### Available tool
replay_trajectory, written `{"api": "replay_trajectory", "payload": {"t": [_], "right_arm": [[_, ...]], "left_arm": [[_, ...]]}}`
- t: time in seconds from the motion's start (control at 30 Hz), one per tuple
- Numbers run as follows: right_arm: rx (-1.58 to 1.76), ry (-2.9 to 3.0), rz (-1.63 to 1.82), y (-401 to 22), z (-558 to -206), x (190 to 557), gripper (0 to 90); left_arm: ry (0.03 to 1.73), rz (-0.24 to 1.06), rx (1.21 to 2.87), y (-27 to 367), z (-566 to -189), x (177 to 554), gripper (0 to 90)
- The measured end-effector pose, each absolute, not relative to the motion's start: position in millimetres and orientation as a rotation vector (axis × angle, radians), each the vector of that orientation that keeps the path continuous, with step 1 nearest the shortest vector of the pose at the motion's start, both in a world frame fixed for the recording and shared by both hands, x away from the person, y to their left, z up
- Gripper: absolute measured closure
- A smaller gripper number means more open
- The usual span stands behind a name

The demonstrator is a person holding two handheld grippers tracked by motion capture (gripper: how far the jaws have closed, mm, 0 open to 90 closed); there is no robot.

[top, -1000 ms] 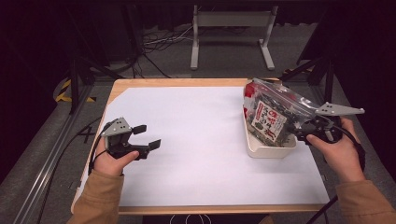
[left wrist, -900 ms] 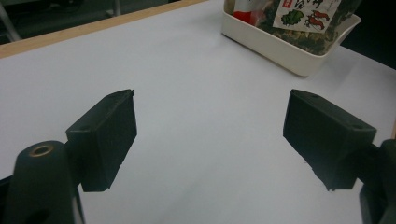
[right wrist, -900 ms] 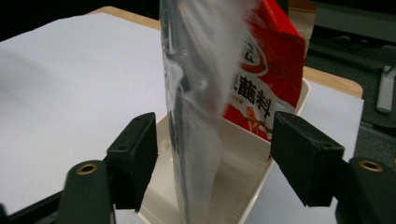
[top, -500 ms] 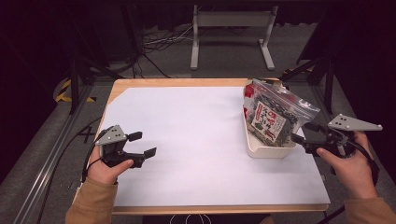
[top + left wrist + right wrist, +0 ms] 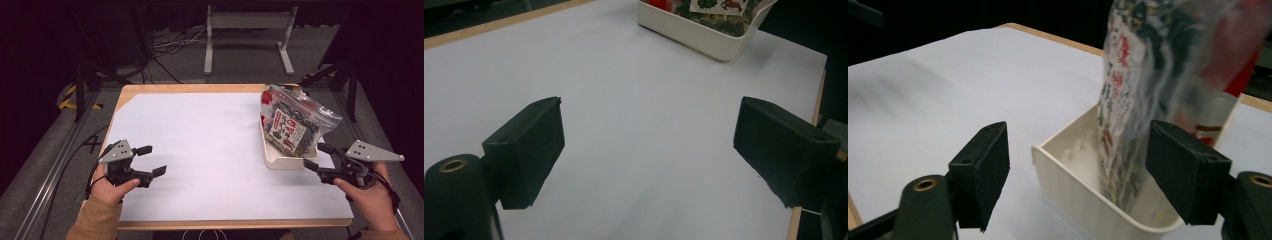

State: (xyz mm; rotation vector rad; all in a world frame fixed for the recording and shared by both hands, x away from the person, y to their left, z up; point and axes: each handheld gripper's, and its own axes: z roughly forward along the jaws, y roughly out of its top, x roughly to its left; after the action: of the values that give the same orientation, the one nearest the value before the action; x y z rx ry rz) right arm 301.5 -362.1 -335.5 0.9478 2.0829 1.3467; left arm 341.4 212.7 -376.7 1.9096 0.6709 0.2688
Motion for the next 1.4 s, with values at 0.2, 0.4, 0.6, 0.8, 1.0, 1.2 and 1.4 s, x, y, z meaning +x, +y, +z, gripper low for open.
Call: {"api": "replay_trajectory", "payload": {"t": [0.2,0.4,0.6,0.8,1.0,1.2,1.4], "right_arm": [[0.878,2.122,1.372,-350,-348,302,25.4],[0.866,2.147,1.382,-343,-360,305,25.4],[0.838,2.163,1.421,-334,-377,305,25.4],[0.800,2.181,1.468,-324,-394,306,25.8],[0.756,2.220,1.454,-317,-408,310,25.8],[0.790,2.243,1.425,-313,-424,318,27.5],[0.804,2.260,1.423,-309,-426,318,25.9]], "left_arm": [[0.663,0.264,1.903,214,-381,338,13.0],[0.651,0.266,1.906,216,-385,337,12.7],[0.639,0.257,1.901,217,-390,338,12.0],[0.627,0.246,1.903,216,-398,337,11.3],[0.626,0.231,1.903,217,-403,338,10.8],[0.627,0.232,1.903,216,-405,338,10.6],[0.625,0.236,1.905,215,-405,339,10.6]]}}
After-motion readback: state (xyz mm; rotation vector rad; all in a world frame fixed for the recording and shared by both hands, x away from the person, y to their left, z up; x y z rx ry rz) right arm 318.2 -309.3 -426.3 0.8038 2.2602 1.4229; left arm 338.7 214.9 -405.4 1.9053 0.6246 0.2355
